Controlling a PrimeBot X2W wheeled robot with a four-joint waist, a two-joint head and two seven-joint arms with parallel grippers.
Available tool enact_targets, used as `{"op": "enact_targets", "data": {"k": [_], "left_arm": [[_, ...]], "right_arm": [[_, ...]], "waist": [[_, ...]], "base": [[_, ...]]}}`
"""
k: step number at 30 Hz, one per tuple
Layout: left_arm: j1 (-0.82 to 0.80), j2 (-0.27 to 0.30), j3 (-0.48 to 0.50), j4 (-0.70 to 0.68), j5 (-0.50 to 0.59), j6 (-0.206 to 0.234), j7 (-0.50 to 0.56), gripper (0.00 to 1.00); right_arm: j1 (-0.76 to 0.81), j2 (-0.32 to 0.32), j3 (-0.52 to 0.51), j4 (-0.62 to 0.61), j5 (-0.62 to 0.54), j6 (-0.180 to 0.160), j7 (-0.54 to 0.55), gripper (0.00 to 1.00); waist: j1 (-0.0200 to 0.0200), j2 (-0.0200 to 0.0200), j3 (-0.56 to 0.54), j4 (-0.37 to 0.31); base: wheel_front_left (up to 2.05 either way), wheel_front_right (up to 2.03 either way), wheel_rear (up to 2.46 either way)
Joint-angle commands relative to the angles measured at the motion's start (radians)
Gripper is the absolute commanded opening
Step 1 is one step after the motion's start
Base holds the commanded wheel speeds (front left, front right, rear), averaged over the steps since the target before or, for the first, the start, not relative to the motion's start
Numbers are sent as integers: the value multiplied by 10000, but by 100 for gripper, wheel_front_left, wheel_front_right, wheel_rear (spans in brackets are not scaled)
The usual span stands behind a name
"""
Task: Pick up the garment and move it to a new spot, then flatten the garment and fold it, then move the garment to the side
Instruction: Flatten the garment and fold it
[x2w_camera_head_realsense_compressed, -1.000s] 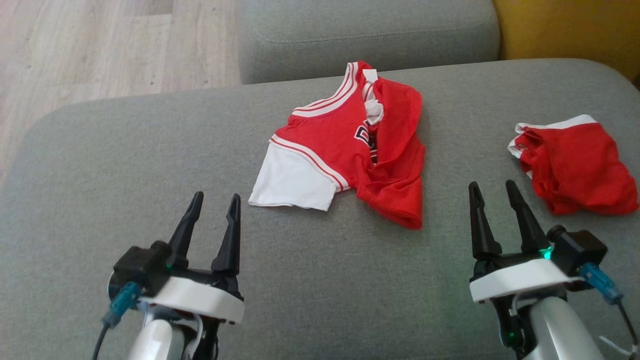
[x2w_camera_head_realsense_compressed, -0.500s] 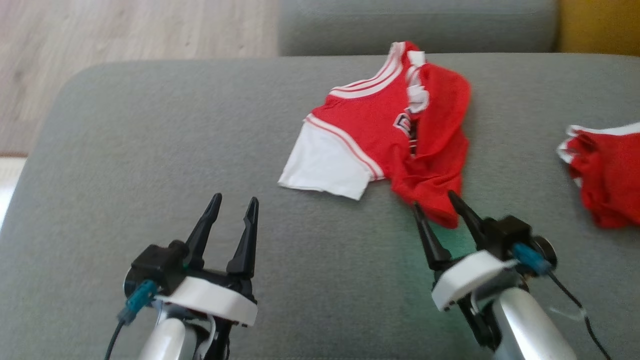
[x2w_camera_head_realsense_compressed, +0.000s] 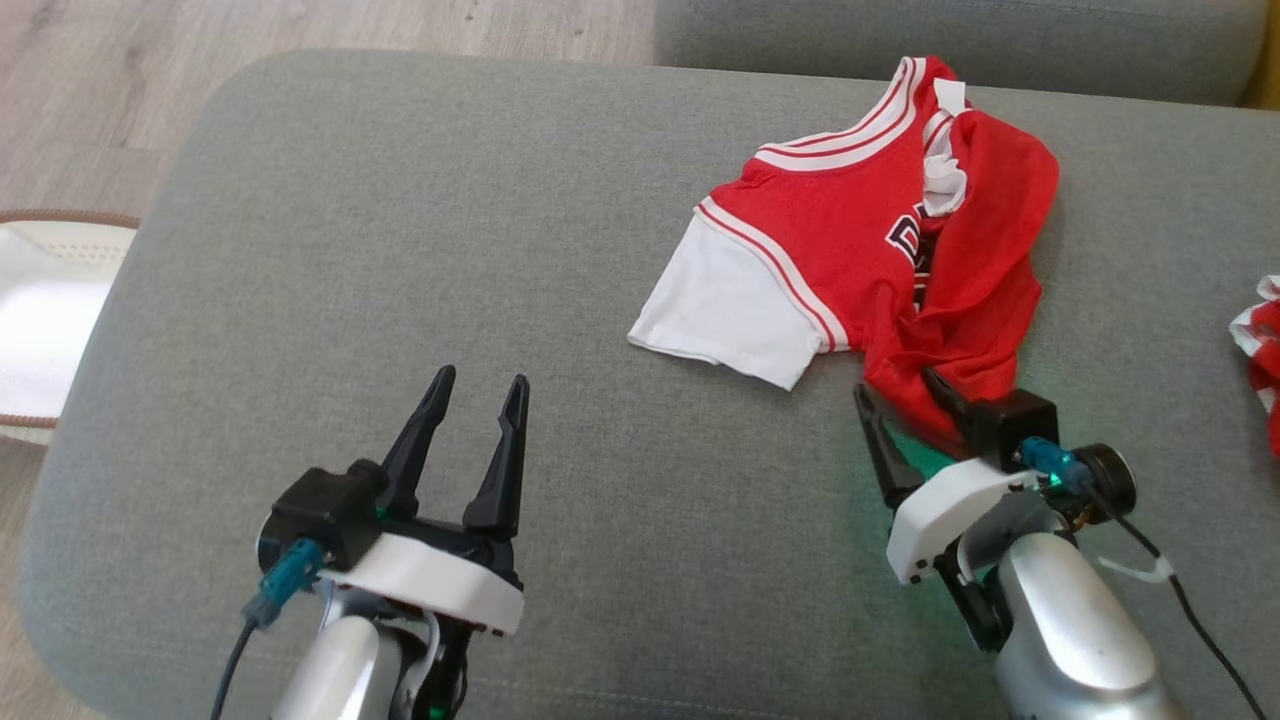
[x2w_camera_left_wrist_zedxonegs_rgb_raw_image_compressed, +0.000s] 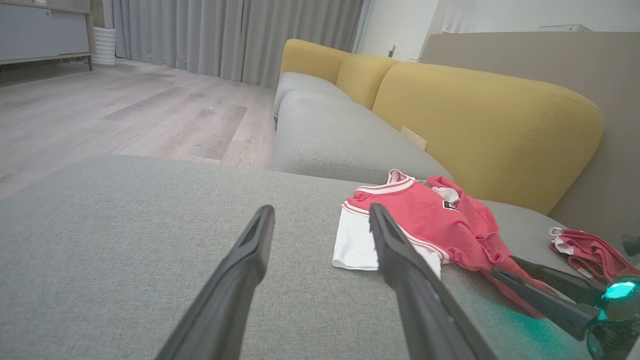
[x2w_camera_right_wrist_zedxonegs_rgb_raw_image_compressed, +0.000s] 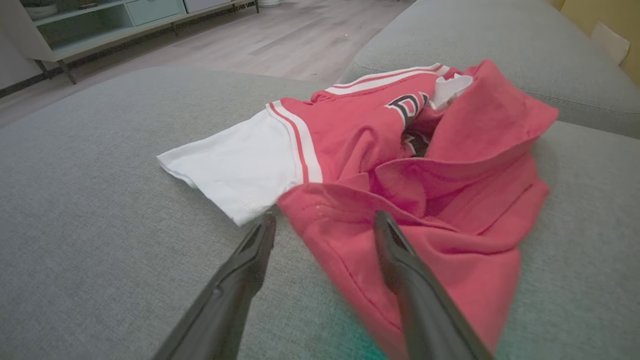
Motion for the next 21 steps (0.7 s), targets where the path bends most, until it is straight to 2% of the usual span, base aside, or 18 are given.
{"op": "enact_targets", "data": {"k": [1, 5, 7, 13, 21], "left_arm": [[-419, 24, 342, -303, -58, 21, -59, 100], [-449, 24, 295, -282, -67, 29, -59, 100], [-444, 24, 266, -259, -63, 23, -59, 100], [-300, 24, 450, -214, 11, 5, -59, 100], [-253, 24, 504, -250, 5, -33, -59, 100]], "right_arm": [[-440, 39, 166, -170, 232, -9, -209, 0], [-532, 39, 162, -50, 667, -9, -413, 0], [-533, 39, -9, -82, 1273, -9, -618, 0], [-33, 39, -1310, -338, 3223, -9, -1219, 0], [1063, 39, -2879, -227, 3458, -9, -1531, 0]], "waist": [[0, 0, 1, -70], [0, 0, -21, -207], [0, 0, -68, -330], [0, 0, -327, -989], [0, 0, -564, -1796]], "base": [[0, 0, 0], [0, 0, 0], [0, 0, 0], [0, 0, 0], [0, 0, 0]]}}
